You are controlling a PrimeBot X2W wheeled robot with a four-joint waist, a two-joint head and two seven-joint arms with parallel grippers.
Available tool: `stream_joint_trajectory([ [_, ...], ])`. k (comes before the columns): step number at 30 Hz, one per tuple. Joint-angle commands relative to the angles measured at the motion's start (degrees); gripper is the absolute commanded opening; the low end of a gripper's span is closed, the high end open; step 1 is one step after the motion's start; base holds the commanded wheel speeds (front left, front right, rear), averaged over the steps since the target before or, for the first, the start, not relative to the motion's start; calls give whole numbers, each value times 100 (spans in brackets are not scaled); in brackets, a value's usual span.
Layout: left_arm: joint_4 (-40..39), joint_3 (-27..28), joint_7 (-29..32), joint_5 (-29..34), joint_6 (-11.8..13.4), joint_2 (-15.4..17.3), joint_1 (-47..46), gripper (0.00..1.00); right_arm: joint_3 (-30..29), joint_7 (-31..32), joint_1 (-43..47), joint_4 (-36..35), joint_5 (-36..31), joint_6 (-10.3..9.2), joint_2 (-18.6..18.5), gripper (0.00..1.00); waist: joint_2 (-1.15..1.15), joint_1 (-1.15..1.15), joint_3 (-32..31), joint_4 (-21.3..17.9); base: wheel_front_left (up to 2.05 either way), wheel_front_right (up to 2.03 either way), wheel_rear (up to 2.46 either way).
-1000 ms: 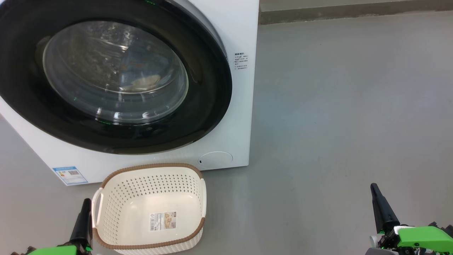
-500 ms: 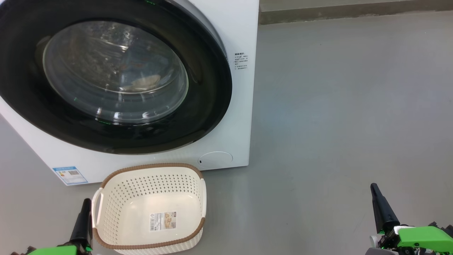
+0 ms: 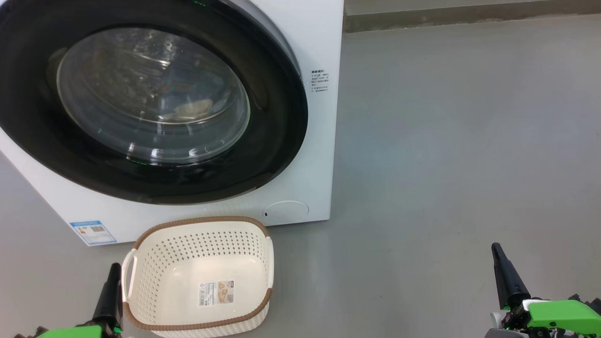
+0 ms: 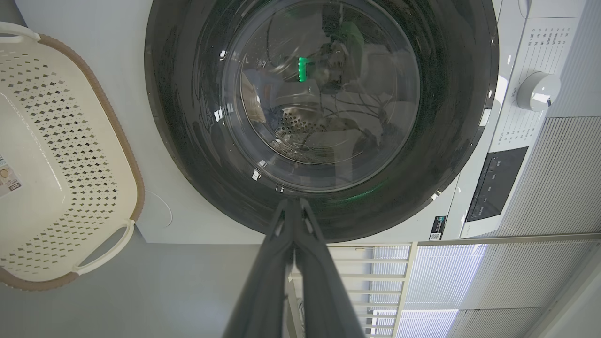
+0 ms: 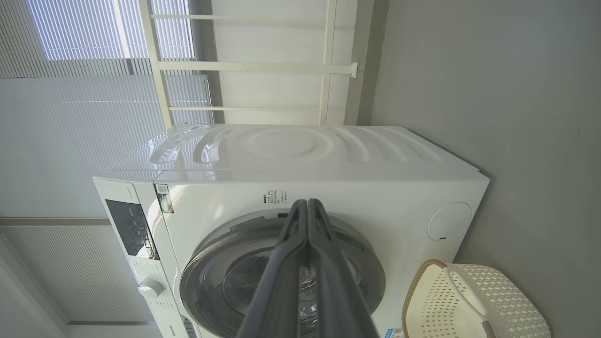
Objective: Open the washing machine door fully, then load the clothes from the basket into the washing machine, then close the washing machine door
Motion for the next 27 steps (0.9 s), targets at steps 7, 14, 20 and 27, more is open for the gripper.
stream_joint_trajectory([
  [7, -104, 179, 18, -19, -19, 100, -220, 0, 140, 46, -230, -166, 22, -8, -41, 0, 0, 0, 0, 0, 0, 0, 0],
  [14, -104, 179, 18, -19, -19, 100, -220, 0, 140, 45, -230, -166, 22, -8, -41, 0, 0, 0, 0, 0, 0, 0, 0],
  [20, -104, 179, 17, -20, -19, 100, -220, 0, 140, 45, -230, -166, 23, -8, -41, 0, 0, 0, 0, 0, 0, 0, 0],
  [27, -104, 179, 17, -20, -19, 100, -220, 0, 141, 45, -230, -166, 23, -8, -41, 0, 0, 0, 0, 0, 0, 0, 0],
])
